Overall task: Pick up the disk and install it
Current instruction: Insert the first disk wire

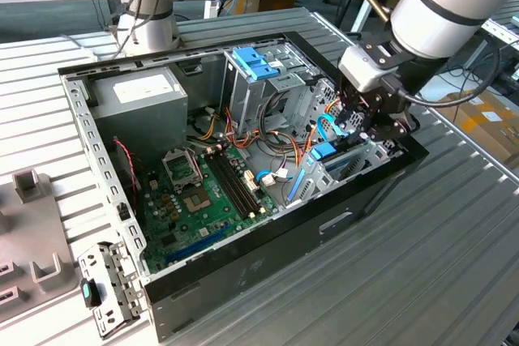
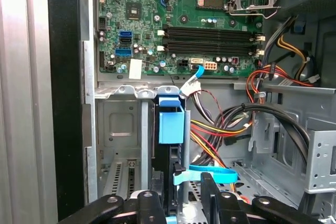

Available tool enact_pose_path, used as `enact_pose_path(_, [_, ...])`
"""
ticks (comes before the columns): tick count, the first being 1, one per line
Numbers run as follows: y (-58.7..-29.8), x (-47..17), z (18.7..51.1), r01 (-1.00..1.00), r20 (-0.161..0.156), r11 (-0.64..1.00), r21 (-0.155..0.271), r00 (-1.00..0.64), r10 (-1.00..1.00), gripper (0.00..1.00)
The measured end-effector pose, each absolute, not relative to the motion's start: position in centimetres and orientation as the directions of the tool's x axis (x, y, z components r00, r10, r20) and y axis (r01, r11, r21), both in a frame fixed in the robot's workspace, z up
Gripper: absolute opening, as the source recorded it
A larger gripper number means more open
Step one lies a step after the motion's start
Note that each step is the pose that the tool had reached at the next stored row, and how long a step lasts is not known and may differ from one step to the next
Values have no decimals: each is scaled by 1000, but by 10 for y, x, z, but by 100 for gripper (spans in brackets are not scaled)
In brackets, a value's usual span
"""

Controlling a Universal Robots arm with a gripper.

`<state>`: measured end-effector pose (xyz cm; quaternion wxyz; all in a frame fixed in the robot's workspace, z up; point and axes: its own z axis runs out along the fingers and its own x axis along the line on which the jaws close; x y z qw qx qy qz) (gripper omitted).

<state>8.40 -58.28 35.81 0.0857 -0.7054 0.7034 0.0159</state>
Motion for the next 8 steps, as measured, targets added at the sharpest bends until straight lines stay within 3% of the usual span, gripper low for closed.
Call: enact_pose_path(8, [-583,84,370,-995,-142,4,-99,10,-990,42])
